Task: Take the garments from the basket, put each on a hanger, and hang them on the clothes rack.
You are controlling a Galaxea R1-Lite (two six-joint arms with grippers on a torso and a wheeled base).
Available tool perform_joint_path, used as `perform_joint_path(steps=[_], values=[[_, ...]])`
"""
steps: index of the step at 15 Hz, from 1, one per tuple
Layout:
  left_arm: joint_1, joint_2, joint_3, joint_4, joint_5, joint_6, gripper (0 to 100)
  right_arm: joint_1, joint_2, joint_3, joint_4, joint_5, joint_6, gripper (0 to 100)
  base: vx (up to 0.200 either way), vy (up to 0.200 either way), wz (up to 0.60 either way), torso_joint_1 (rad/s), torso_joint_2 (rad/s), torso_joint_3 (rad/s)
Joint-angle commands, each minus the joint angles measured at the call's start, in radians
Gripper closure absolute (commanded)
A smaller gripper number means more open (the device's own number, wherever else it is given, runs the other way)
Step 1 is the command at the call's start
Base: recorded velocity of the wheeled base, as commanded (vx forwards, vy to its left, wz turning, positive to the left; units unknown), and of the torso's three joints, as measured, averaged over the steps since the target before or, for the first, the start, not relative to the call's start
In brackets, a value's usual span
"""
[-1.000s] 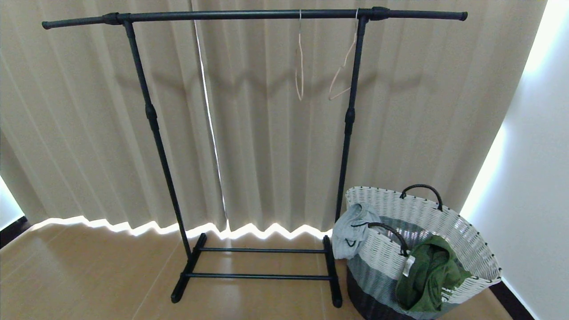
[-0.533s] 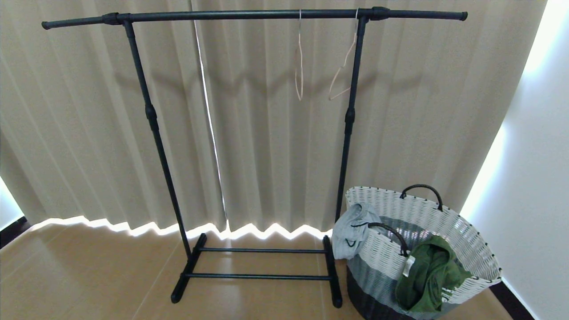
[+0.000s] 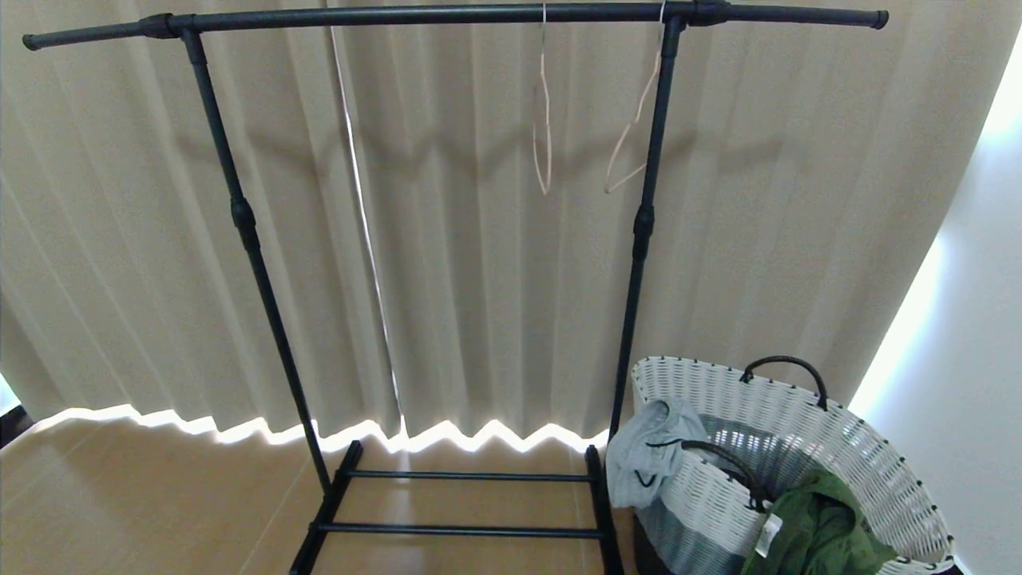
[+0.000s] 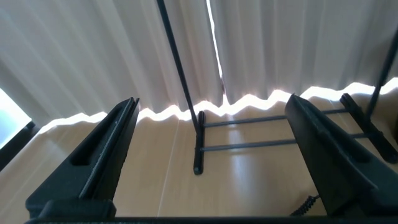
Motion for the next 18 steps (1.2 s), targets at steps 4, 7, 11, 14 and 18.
perform_joint_path(steps=[4,7,11,14,18], values=[[0.0,-0.001,0.0,0.001,0.0,0.0,0,0.0,0.001,0.0,-0.001,0.001,-0.006,0,0.15,0.0,0.0,0.001,0.0,0.003],[0.0,-0.001,0.0,-0.001,0.0,0.0,0,0.0,0.001,0.0,-0.001,0.001,-0.008,0,0.0,0.0,0.0,0.0,0.0,0.0],[0.0,-0.001,0.0,-0.001,-0.001,-0.001,0,0.0,0.001,0.0,0.002,0.019,-0.049,0,0.0,0.0,0.0,0.0,0.0,0.0],[0.0,0.001,0.0,-0.001,-0.003,-0.001,0,-0.001,0.001,0.0,0.0,0.033,-0.111,0,0.0,0.0,0.0,0.0,0.0,0.0],[0.0,0.001,0.0,-0.001,-0.003,-0.001,0,-0.027,0.091,0.0,0.002,0.033,-0.123,0,0.0,0.0,0.0,0.0,0.0,0.0]])
